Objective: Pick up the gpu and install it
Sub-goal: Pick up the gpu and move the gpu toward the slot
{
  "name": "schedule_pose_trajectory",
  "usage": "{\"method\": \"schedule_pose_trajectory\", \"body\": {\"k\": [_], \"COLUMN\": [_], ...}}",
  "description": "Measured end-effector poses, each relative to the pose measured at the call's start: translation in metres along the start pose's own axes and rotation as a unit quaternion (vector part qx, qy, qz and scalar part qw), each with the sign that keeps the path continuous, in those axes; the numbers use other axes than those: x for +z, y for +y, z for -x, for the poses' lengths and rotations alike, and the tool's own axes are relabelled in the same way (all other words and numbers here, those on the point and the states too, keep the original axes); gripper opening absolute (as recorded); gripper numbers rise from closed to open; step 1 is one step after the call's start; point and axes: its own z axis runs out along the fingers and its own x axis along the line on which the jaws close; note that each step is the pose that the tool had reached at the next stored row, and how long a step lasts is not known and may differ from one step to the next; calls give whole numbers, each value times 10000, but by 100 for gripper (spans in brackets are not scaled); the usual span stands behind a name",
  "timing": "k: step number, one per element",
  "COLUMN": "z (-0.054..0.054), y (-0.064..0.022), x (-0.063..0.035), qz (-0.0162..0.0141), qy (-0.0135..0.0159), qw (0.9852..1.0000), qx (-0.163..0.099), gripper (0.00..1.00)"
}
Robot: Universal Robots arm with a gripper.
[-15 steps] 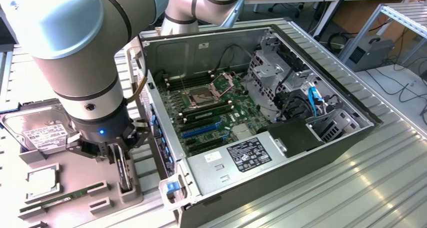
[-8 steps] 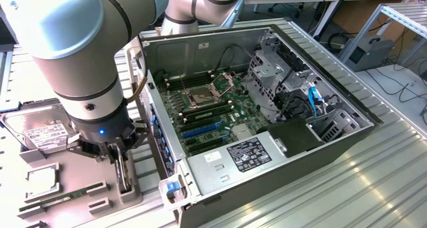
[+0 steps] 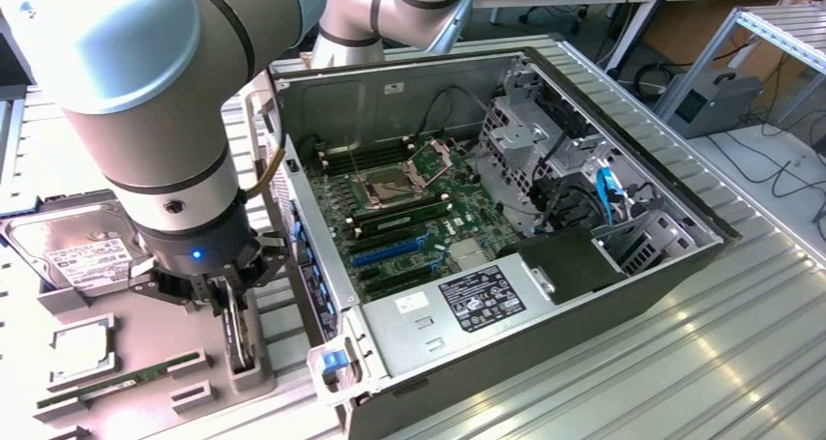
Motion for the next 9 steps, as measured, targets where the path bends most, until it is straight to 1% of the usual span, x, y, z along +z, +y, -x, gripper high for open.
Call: {"method": "schedule_pose_trajectory", "body": {"k": [9], "z": [0], "y": [0], "x": [-1], "qz": [1], "qy": [-1], "qw": [10000], "qx": [0], "gripper": [27]}}
